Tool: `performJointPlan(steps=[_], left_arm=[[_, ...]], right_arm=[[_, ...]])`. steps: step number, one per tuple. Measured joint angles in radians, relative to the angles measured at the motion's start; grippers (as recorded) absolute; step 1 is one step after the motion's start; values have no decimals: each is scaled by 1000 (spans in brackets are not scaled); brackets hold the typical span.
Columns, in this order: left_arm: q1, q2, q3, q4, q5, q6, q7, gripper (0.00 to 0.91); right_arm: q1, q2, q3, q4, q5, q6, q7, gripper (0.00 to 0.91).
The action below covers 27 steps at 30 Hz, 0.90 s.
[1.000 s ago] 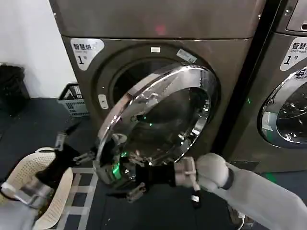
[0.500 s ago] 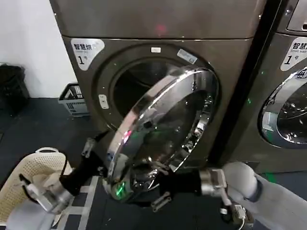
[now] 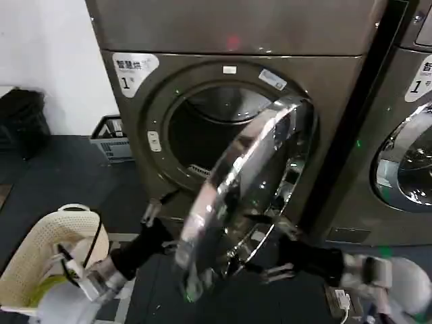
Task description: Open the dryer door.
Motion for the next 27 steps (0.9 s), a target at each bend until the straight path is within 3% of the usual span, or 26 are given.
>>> performJointPlan(steps=[7, 13, 20, 27], left_arm=[[-24, -1, 72, -8, 24, -12, -1, 907], [-55, -7, 143, 2, 35, -16, -1, 907], [-95, -9, 218, 18, 24, -24, 9, 907], [-144, -5, 276, 36, 12, -24, 5, 907]], right_arm=[[-320, -27, 326, 48, 9, 36, 19, 907], [-677, 19, 709, 68, 15, 115, 25, 907], [-1046, 192, 1108, 70, -25, 228, 106, 907], [-1230, 406, 1306, 82, -99, 313, 214, 907]])
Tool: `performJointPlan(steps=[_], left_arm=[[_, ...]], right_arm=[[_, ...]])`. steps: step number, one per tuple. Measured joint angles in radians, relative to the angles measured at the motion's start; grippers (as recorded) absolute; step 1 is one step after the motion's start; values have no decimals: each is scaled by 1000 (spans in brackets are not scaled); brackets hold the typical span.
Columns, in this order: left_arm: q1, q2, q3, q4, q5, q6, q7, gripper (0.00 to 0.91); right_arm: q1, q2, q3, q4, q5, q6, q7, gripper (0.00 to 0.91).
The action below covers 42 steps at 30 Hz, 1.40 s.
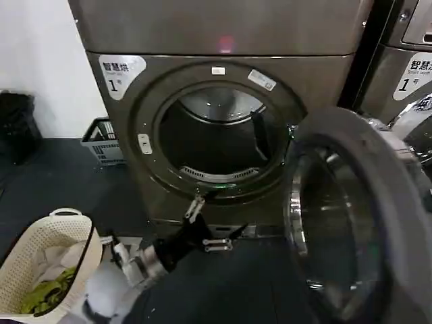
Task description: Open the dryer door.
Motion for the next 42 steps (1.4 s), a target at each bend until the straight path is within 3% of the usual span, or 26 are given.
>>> performJointPlan(steps=[7, 11, 17, 20, 29, 36, 42], left_arm=[[-68, -1, 86, 26, -1, 1, -5, 907], [-117, -8, 145, 49, -8, 2, -9, 907], [-199, -16, 244, 93, -53, 17, -24, 907], [-252, -23, 299, 126, -70, 19, -32, 907], [-412, -65, 479, 241, -94, 21, -61, 907], [-533, -112, 582, 325, -99, 35, -77, 907], [-612, -159, 653, 389, -96, 43, -82, 907]], right_arm=[[-27, 207, 103, -41, -56, 48, 166, 907], [-22, 312, 161, -78, -117, 37, 271, 907], [-9, 429, 251, -130, -221, -58, 524, 907], [7, 477, 304, -151, -261, -131, 613, 907], [90, 563, 472, -220, -314, -350, 790, 907], [159, 571, 595, -322, -367, -379, 832, 907], [199, 570, 653, -357, -327, -426, 843, 907]])
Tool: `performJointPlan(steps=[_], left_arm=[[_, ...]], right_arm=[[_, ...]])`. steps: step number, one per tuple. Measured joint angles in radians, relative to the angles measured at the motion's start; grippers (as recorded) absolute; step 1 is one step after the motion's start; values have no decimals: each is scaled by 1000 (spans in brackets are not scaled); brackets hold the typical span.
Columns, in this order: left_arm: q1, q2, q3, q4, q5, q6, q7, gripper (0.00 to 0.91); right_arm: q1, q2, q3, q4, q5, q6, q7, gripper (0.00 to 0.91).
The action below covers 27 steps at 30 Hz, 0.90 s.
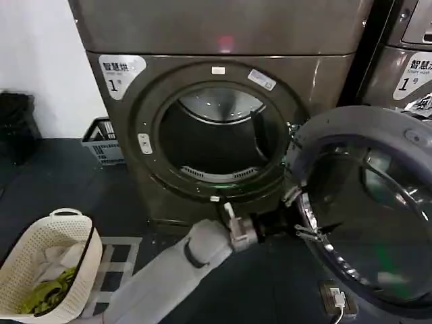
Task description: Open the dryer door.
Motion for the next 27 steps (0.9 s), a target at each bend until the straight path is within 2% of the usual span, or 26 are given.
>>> performJointPlan(steps=[12, 27], left_arm=[[-122, -77, 112, 91, -23, 3, -1, 907], [-205, -166, 184, 206, 3, 15, -11, 907]], right_arm=[[1, 0, 67, -27, -2, 7, 11, 907], [2, 6, 74, -24, -2, 11, 18, 907]])
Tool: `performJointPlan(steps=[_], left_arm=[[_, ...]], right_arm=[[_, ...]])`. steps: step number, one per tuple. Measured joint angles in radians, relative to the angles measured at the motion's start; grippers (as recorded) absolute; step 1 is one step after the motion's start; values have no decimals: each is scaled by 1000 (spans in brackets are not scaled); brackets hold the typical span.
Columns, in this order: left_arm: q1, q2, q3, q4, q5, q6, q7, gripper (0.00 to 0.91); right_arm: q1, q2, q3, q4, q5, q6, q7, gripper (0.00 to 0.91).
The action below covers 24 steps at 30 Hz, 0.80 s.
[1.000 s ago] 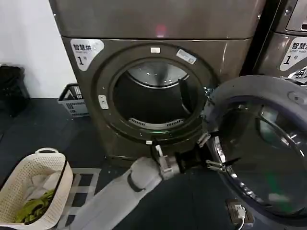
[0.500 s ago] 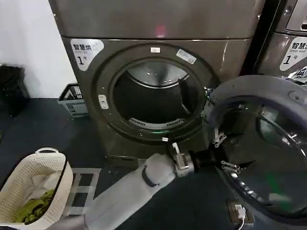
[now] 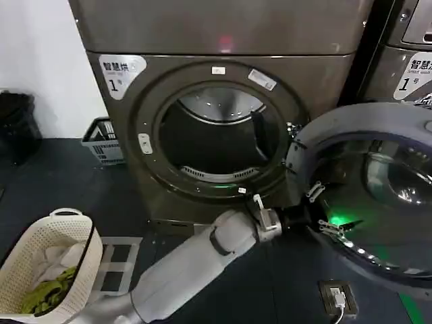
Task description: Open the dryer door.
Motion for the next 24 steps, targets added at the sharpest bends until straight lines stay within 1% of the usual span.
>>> performJointPlan(steps=[4, 24], left_arm=[[-11, -18, 1, 28, -3, 5, -4, 907], [-46, -77, 23, 87, -1, 11, -2, 907]], right_arm=[[2, 0, 0, 1, 0, 0, 0, 907], [10, 1, -10, -1, 2, -3, -3, 907]])
